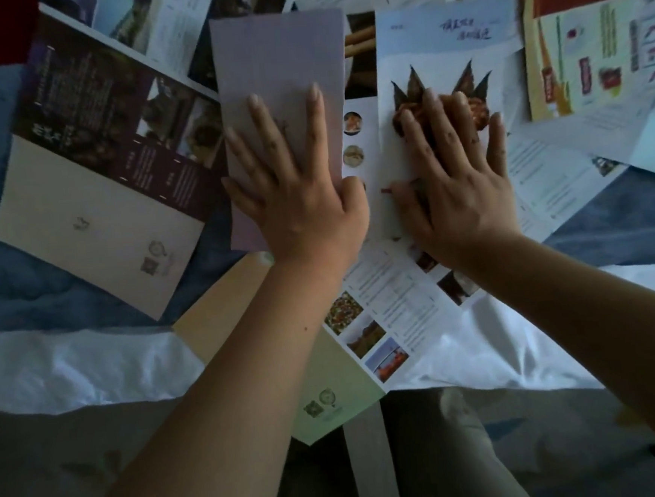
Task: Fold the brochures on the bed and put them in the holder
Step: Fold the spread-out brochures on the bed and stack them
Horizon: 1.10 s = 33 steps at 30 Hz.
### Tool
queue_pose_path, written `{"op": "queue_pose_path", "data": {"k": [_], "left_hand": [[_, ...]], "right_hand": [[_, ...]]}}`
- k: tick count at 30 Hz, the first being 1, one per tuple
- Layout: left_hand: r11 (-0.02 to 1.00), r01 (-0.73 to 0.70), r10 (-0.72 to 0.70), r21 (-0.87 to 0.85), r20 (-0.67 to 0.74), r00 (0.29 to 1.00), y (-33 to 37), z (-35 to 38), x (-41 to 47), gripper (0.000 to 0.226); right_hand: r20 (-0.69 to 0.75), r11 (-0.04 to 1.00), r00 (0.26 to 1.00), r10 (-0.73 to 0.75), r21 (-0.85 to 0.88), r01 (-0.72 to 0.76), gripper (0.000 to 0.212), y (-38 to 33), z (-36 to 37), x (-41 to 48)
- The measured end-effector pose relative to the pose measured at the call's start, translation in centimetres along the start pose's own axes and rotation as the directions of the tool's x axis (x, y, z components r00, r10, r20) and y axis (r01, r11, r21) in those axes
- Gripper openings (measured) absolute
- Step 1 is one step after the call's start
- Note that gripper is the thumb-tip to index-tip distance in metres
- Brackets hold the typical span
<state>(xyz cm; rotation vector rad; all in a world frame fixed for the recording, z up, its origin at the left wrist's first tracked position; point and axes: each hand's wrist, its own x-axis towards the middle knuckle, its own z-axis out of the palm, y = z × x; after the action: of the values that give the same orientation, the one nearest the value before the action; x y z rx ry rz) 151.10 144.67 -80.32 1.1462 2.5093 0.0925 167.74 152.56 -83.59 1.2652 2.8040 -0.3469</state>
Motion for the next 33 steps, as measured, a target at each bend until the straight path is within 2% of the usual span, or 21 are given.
{"op": "queue_pose_path", "data": {"k": [4,8,11,19,24,28,33], "left_hand": [[0.996,-0.030,0.028,0.081,0.017,0.999,2.1,1.5,-0.7,0.084],[0.998,0.000,-0.002,0.060,0.031,1.000,3.4,2.8,-0.1,0.081],[0.994,0.009,-0.006,0.113,-0.029,1.000,3.7,3.9,-0.2,0.079],[0.988,-0.011,0.035,0.155,-0.149,0.988,3.8,5.6,0.1,0.076],[0.992,-0.028,0.043,0.126,-0.122,0.992,3.2,5.2,0.0,0.071],[0.990,-0.105,0.117,0.095,-0.120,0.986,0.3,4.2,0.0,0.070],[0.991,-0.098,0.089,-0.094,-0.101,0.991,-2.5,2.2,-0.2,0.073]], "right_hand": [[-0.009,1.000,1.000,0.003,-0.009,-0.003,0.067,1.1,-0.3,-0.4],[-0.029,0.998,0.999,0.033,0.050,-0.032,0.063,1.6,-0.1,-0.5],[-0.017,0.993,0.997,0.074,0.095,-0.072,0.063,1.9,0.1,-0.4],[0.044,0.994,0.993,0.106,-0.006,-0.106,0.070,1.2,0.7,-0.1],[0.068,0.996,0.993,0.092,-0.003,-0.092,0.070,1.2,0.0,-0.2],[0.046,0.981,0.983,0.176,0.076,-0.179,0.070,1.3,-0.9,0.7],[0.094,0.986,0.983,0.160,0.033,-0.164,0.074,-1.3,-0.9,1.3]]}}
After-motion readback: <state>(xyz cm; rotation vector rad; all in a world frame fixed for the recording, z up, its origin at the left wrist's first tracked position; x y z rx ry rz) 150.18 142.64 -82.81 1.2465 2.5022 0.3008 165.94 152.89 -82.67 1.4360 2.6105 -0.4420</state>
